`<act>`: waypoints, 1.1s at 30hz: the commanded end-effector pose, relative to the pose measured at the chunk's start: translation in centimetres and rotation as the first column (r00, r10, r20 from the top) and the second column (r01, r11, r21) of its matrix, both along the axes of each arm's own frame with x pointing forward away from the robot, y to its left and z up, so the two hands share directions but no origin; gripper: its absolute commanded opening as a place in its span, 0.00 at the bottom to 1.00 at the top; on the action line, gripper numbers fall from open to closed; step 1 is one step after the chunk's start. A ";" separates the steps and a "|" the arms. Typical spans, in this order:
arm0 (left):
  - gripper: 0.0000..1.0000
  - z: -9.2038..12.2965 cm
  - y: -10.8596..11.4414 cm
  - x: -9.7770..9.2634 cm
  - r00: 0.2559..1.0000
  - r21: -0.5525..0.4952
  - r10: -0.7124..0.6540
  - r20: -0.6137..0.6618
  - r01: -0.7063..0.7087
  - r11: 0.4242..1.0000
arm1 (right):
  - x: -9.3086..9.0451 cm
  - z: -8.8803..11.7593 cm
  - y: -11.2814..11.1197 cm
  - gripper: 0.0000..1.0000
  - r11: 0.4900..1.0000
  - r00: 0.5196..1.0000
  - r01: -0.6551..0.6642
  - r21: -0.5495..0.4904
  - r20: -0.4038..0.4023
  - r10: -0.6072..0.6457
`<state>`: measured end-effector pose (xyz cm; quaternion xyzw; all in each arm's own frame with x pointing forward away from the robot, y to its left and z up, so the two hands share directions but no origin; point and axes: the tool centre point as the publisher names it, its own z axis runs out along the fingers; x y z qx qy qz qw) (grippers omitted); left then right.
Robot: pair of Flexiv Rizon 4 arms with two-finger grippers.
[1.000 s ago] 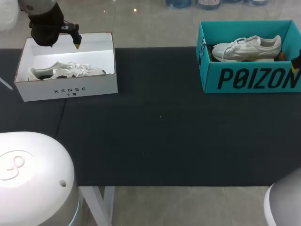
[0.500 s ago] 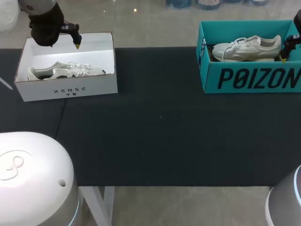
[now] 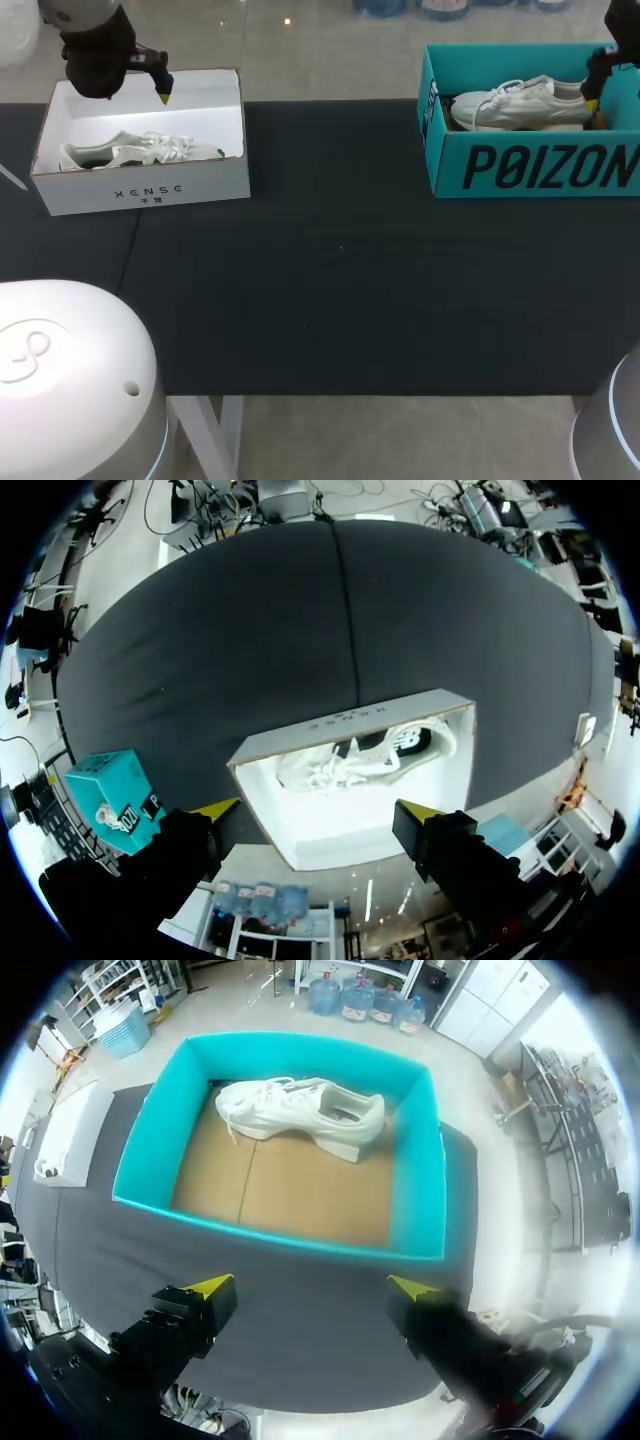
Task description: Take the shoe out of the shoebox, open the shoe tongue, remove and reinsert the insole, then place the shoe into the shoebox
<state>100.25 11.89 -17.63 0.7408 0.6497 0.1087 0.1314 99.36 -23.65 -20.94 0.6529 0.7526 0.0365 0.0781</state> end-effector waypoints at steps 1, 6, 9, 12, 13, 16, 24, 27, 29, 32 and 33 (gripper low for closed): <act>1.00 0.0 0.1 -0.1 1.000 0.001 -0.001 0.001 0.001 1.000 | 0.6 0.1 0.1 1.00 1.000 0.993 0.008 -0.017 -0.120 -0.010; 1.00 0.0 0.1 -0.1 1.000 0.001 -0.001 0.001 0.001 1.000 | 2.2 -0.5 -0.2 1.00 1.000 0.989 0.023 0.006 -0.145 -0.022; 1.00 0.0 0.1 -0.1 1.000 0.001 -0.001 0.001 0.001 1.000 | 4.8 -1.7 -0.5 1.00 0.998 0.986 0.065 0.013 -0.152 -0.062; 1.00 0.0 0.1 -0.1 1.000 0.001 -0.001 0.001 0.001 1.000 | 7.2 -3.1 -1.0 1.00 0.994 0.980 0.109 0.020 -0.168 -0.104; 1.00 0.0 0.1 -0.1 1.000 0.001 -0.001 0.001 0.001 1.000 | 7.6 -3.4 -1.0 1.00 0.994 0.979 0.108 0.029 -0.174 -0.102; 1.00 0.0 0.1 -0.1 1.000 0.001 -0.001 0.001 0.001 1.000 | 9.7 -5.2 -1.3 1.00 0.992 0.977 0.118 0.038 -0.182 -0.110; 1.00 0.0 0.1 -0.1 1.000 0.001 -0.001 0.001 0.001 1.000 | 13.8 -8.2 -2.4 1.00 0.984 0.977 0.180 -0.002 -0.114 -0.179; 1.00 0.0 0.1 -0.1 1.000 0.001 -0.001 0.001 0.001 1.000 | 15.1 -8.8 -2.9 1.00 0.981 0.975 0.196 0.006 -0.107 -0.194; 1.00 0.0 0.1 -0.1 1.000 0.001 -0.001 0.001 0.001 1.000 | 16.0 -9.2 -3.2 1.00 0.979 0.974 0.205 0.009 -0.105 -0.203; 1.00 0.0 0.1 -0.1 1.000 0.001 -0.001 0.001 0.001 1.000 | 17.2 -9.5 -3.8 1.00 0.975 0.970 0.220 0.008 -0.104 -0.218; 1.00 0.0 0.1 -0.1 1.000 0.001 -0.001 0.001 0.001 1.000 | 17.6 -9.5 -4.0 1.00 0.974 0.969 0.226 0.008 -0.102 -0.224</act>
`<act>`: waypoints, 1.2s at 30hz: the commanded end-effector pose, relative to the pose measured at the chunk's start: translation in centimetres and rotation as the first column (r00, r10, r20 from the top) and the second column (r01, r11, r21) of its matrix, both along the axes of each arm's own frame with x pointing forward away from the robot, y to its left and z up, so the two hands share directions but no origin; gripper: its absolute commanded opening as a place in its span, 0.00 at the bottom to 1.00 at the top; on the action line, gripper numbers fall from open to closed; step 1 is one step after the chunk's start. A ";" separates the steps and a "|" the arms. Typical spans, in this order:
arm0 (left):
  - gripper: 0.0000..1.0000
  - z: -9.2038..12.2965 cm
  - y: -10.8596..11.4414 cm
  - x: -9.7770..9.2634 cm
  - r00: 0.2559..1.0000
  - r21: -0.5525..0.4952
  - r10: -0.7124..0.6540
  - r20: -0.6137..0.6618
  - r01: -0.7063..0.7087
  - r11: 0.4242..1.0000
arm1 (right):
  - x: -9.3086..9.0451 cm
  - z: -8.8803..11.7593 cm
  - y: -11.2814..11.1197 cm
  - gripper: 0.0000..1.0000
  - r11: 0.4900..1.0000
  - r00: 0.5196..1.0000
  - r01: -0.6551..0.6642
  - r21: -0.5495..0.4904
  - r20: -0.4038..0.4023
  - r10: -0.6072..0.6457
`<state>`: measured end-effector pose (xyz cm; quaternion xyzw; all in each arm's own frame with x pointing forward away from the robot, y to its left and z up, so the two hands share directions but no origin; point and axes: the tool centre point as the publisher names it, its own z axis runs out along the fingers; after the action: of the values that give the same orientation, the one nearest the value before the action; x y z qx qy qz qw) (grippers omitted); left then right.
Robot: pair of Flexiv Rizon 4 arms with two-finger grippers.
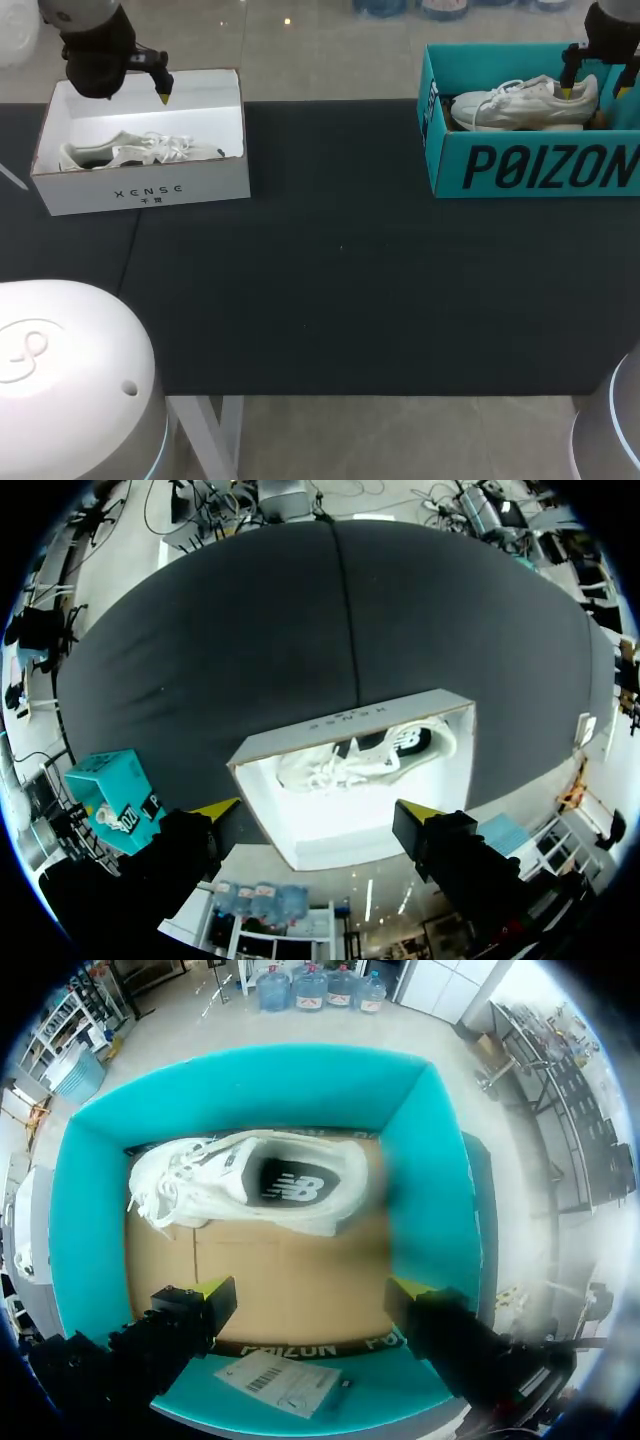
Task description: Take the shoe out of the shoebox, open the shoe tongue, remove and reinsert the insole, then place the shoe into the shoebox
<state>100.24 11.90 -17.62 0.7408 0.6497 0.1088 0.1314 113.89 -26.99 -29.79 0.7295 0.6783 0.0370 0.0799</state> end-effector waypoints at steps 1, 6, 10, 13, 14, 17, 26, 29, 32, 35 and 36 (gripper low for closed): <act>1.00 0.0 0.1 -0.1 1.000 0.001 -0.001 0.001 0.001 1.000 | 3.5 -0.7 -0.9 1.00 1.000 0.994 0.021 0.012 -0.103 -0.020; 1.00 0.0 0.1 -0.1 1.000 0.001 -0.001 0.001 0.001 1.000 | 5.1 -0.6 -1.4 1.00 1.000 0.995 0.027 0.011 -0.091 -0.026; 1.00 0.0 0.1 -0.1 1.000 0.001 -0.001 0.001 0.001 1.000 | 6.3 -0.8 -1.6 1.00 1.000 0.996 0.025 -0.001 -0.090 -0.025; 1.00 0.0 0.1 -0.1 1.000 0.001 -0.001 0.001 0.001 1.000 | 6.8 -1.2 -1.7 1.00 1.000 0.995 0.024 -0.009 -0.093 -0.024; 1.00 0.0 0.1 -0.1 1.000 0.001 -0.001 0.001 0.001 1.000 | 6.9 -1.3 -1.8 1.00 1.000 0.995 0.025 -0.005 -0.092 -0.025; 1.00 0.0 0.1 -0.1 1.000 0.001 -0.001 0.001 0.001 1.000 | 7.1 -1.7 -2.0 1.00 1.000 0.996 0.024 -0.012 -0.088 -0.025; 1.00 0.0 0.1 -0.1 1.000 0.001 -0.001 0.001 0.001 1.000 | 7.2 -3.5 -3.5 1.00 0.999 0.993 0.042 -0.013 -0.112 -0.043; 1.00 0.0 0.1 -0.1 1.000 0.001 -0.001 0.001 0.001 1.000 | 7.5 -3.9 -3.9 1.00 0.999 0.992 0.043 -0.015 -0.116 -0.045; 1.00 0.0 0.1 -0.1 1.000 0.001 -0.001 0.001 0.001 1.000 | 7.4 -3.7 -4.2 1.00 0.999 0.992 0.046 -0.016 -0.116 -0.047; 1.00 0.0 0.1 -0.1 1.000 0.001 -0.001 0.001 0.001 1.000 | 8.0 -3.8 -4.5 1.00 0.999 0.992 0.051 -0.016 -0.116 -0.052; 1.00 0.0 0.1 -0.1 1.000 0.001 -0.001 0.001 0.001 1.000 | 8.2 -3.9 -4.6 1.00 0.999 0.992 0.052 -0.015 -0.116 -0.053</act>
<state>100.24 11.90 -17.62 0.7408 0.6497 0.1087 0.1313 120.79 -31.22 -33.34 0.7450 0.6621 0.0164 0.0796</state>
